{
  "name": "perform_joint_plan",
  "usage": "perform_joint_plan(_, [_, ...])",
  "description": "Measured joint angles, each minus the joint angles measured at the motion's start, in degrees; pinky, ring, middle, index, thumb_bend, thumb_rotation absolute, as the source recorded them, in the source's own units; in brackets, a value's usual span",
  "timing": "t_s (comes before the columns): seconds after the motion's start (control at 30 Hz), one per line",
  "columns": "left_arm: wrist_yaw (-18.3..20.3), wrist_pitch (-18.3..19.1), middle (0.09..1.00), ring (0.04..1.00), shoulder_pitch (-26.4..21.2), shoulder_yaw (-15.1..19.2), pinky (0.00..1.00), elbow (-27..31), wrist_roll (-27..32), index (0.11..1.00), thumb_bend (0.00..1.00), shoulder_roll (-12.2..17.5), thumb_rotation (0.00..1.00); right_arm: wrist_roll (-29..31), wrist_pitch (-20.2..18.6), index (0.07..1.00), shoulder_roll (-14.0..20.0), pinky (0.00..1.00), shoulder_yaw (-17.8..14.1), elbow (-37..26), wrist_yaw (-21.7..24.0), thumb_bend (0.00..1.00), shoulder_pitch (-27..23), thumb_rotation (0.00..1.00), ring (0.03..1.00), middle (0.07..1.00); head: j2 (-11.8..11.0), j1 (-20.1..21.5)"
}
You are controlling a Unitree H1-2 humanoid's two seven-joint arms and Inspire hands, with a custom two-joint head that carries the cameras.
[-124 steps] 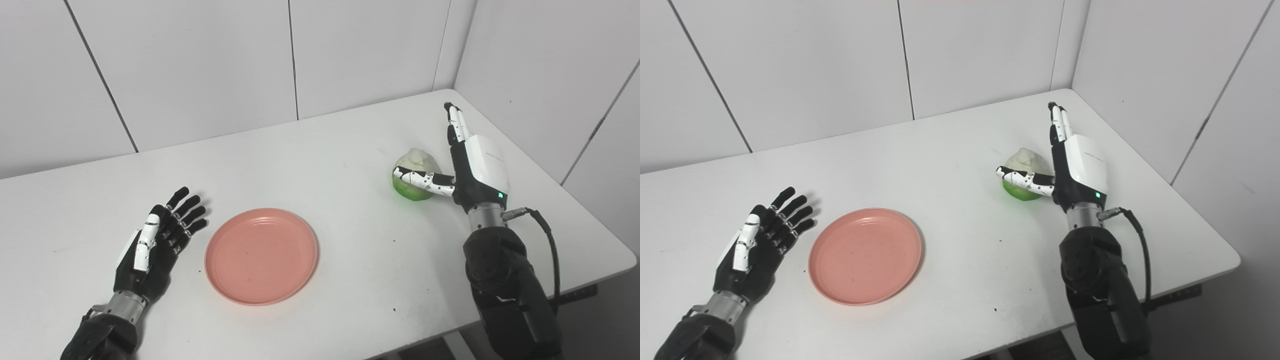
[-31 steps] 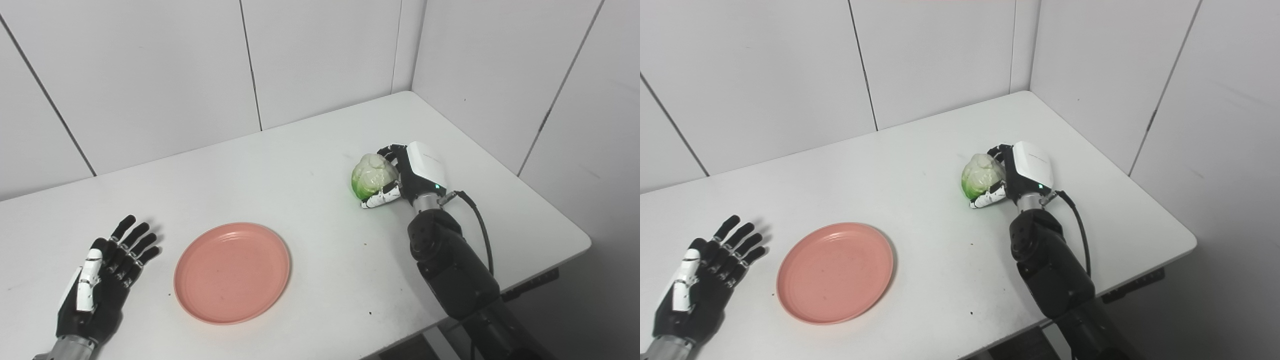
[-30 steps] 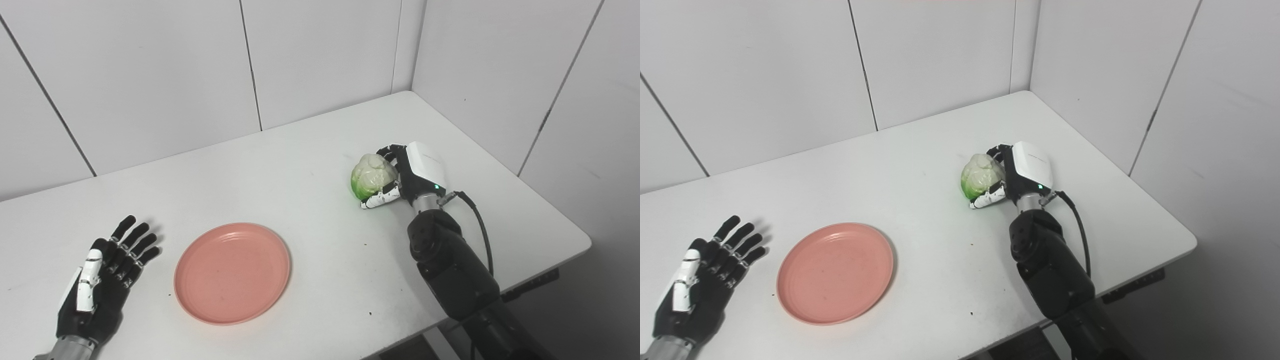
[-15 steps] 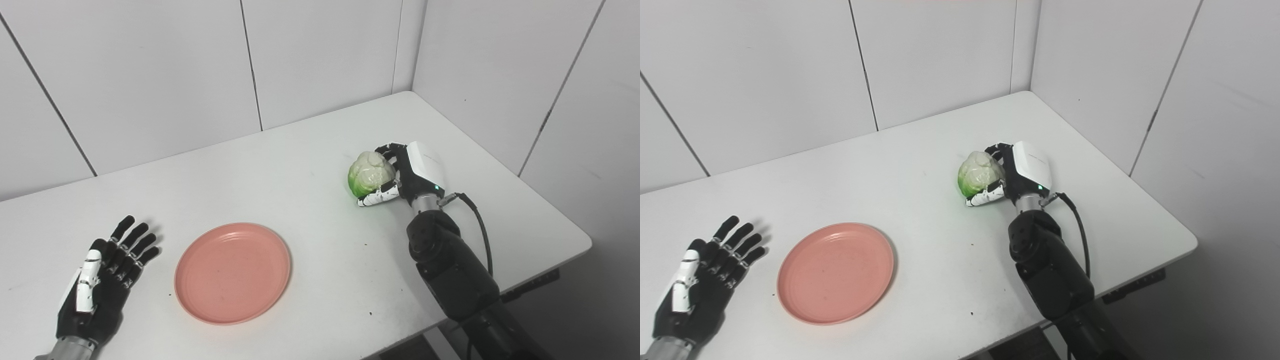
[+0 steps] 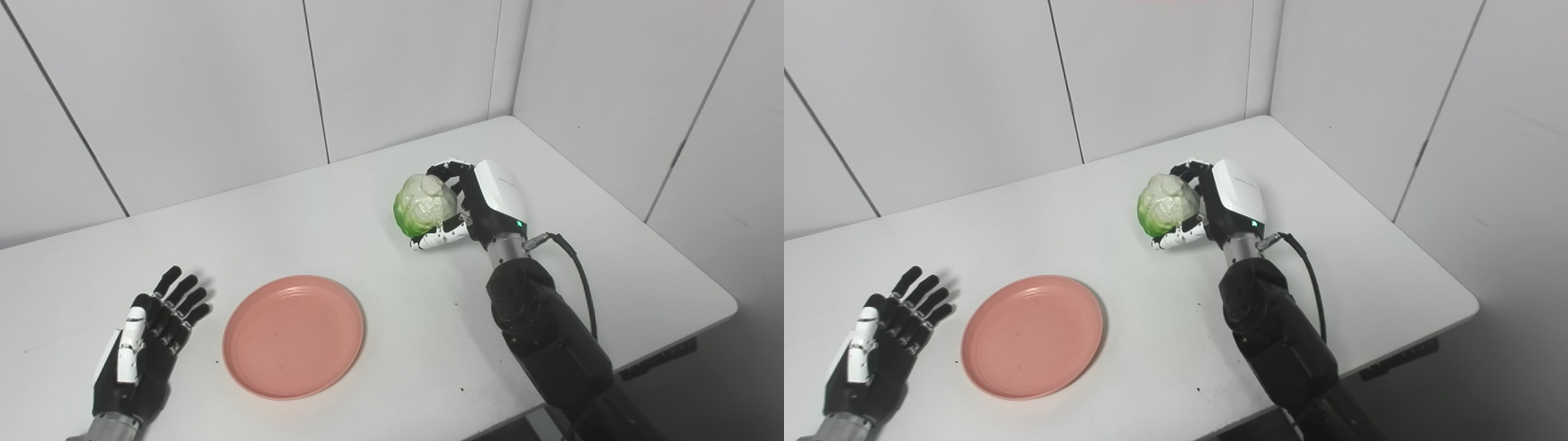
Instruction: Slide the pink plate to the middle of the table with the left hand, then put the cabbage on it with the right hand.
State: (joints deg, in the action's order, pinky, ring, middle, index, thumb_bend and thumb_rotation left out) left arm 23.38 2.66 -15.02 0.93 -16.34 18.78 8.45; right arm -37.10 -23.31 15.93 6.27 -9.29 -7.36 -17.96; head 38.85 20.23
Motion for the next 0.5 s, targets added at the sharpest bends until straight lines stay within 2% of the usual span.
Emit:
perform_joint_plan(0.3, [-4.3, 0.7, 0.933, 0.916, 1.7, -2.4, 0.91, 3.8, -2.4, 0.924, 0.46, -3.4, 1.00, 0.0, 0.9, 0.525, -1.8, 0.34, 3.8, -3.4, 4.9, 0.52, -1.2, 0.00, 0.389, 0.430, 0.4, -6.1])
perform_joint_plan(0.43, [-6.1, 1.1, 0.928, 0.913, 1.8, -3.1, 0.91, 4.4, -3.6, 0.920, 0.46, -5.0, 1.00, 0.0, 2.1, 0.529, -2.2, 0.33, 6.0, -3.4, 6.2, 0.52, -1.9, 0.00, 0.380, 0.432, 1.0, -10.7])
perform_joint_plan(0.5, [-7.7, 1.9, 0.932, 0.919, 1.9, -3.5, 0.91, 5.3, -4.8, 0.922, 0.46, -5.8, 1.00, 0.0, 2.6, 0.529, -2.5, 0.32, 6.9, -3.4, 6.7, 0.52, -2.3, 0.00, 0.376, 0.433, 1.1, -11.0])
